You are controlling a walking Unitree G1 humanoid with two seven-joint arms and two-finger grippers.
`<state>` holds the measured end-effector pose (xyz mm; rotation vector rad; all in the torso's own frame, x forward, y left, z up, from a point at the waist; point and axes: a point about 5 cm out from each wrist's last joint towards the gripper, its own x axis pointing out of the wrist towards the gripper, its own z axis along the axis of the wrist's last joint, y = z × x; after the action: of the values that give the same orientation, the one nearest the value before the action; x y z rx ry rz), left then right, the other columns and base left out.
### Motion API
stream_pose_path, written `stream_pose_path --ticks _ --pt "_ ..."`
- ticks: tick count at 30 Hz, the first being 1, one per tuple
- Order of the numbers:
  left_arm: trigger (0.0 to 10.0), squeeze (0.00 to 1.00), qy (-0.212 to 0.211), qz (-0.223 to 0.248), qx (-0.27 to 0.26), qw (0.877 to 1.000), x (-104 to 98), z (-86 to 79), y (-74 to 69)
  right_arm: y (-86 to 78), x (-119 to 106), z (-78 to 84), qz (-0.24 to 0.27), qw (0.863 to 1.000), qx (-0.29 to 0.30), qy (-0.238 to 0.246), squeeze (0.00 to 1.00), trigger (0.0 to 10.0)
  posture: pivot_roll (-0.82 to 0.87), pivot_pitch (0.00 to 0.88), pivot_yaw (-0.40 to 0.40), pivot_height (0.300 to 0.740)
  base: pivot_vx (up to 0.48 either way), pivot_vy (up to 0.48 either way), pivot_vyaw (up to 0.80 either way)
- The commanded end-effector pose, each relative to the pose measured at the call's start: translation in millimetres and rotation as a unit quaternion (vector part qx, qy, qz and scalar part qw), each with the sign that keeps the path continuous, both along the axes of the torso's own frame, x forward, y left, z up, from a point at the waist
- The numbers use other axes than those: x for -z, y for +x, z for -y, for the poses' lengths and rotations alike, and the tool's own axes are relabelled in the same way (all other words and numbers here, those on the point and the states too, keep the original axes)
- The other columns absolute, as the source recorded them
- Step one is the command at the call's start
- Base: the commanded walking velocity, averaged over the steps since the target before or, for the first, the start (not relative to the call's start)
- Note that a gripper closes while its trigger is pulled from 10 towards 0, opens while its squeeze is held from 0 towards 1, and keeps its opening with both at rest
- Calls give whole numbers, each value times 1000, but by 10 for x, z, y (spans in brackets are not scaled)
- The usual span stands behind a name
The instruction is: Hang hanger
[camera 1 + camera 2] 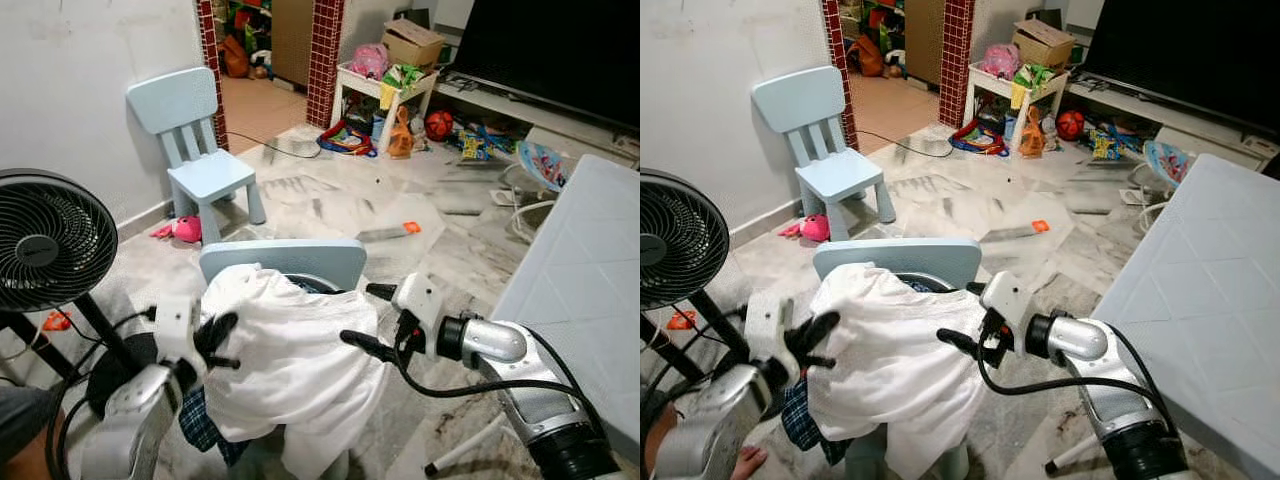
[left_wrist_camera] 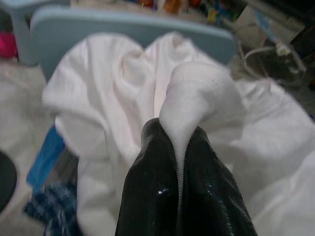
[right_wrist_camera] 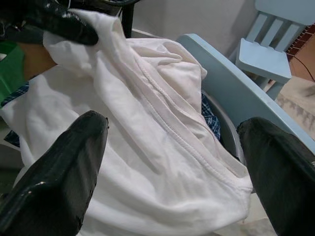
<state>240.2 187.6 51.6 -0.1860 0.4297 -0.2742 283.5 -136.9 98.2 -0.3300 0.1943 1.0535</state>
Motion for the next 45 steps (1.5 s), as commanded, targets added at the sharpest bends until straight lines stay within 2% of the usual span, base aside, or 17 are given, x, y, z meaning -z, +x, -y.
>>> stream_pose_path --ticks 1,2,3,4,11,12,18,21,29,32,33,36,38,45 --pt "0 0 14 -12 -6 1000 -14 -13 -20 18 -31 20 11 1000 -5 -10 0 10000 28 0 -92 740 0 0 0" --pt "4235 0 20 -23 -12 999 11 -22 -39 18 -26 13 15 1000 -5 -12 0 10000 29 0 -93 740 0 0 0" --pt "4235 0 21 -25 -13 999 17 -24 -44 17 -25 11 16 1000 -5 -12 0 10000 29 0 -93 740 0 0 0" --pt "10000 0 18 -28 -21 999 23 -27 -45 17 -23 7 18 1000 -4 -13 0 10000 29 0 -93 740 0 0 0" --pt "10000 0 8 -16 -75 997 -29 -51 -11 15 -14 2 25 1000 2 -13 0 10000 28 0 -95 740 0 0 0" --pt "10000 1000 9 -7 -82 997 -52 -52 -4 13 -12 5 26 1000 2 -14 0 10000 27 0 -95 740 0 0 0" --pt "10000 1000 15 1 -65 998 -87 -4 -18 13 -6 7 29 999 2 -17 0 10000 28 0 -98 740 0 0 0" --pt "10000 1000 56 -21 -34 998 -25 41 -111 12 -4 -2 31 999 0 -18 0 10000 28 0 -98 740 0 0 0" --pt "10000 1000 81 -52 -26 995 32 48 -241 12 1 2 32 999 -1 -19 0 10000 30 0 -99 740 0 0 0" --pt "10000 1000 104 -57 -12 993 39 51 -279 6 5 -8 32 999 -3 -19 0 10000 29 0 -100 740 0 0 0" --pt "10000 1000 115 -45 1 992 -2 80 -287 2 6 -16 32 999 -5 -19 0 10000 30 0 -100 740 0 0 0" --pt "10000 1000 104 -37 7 994 -52 119 -286 -2 10 -21 32 999 -7 -19 0 10000 30 0 -100 740 0 0 0" --pt "10000 1000 123 -35 18 992 -76 132 -286 -6 13 -28 33 999 -10 -21 0 10000 30 0 -101 740 0 0 0" --pt "10000 1000 127 -14 33 991 -180 183 -201 -23 34 -54 35 999 -14 -23 0 10000 30 0 -98 740 0 0 0"
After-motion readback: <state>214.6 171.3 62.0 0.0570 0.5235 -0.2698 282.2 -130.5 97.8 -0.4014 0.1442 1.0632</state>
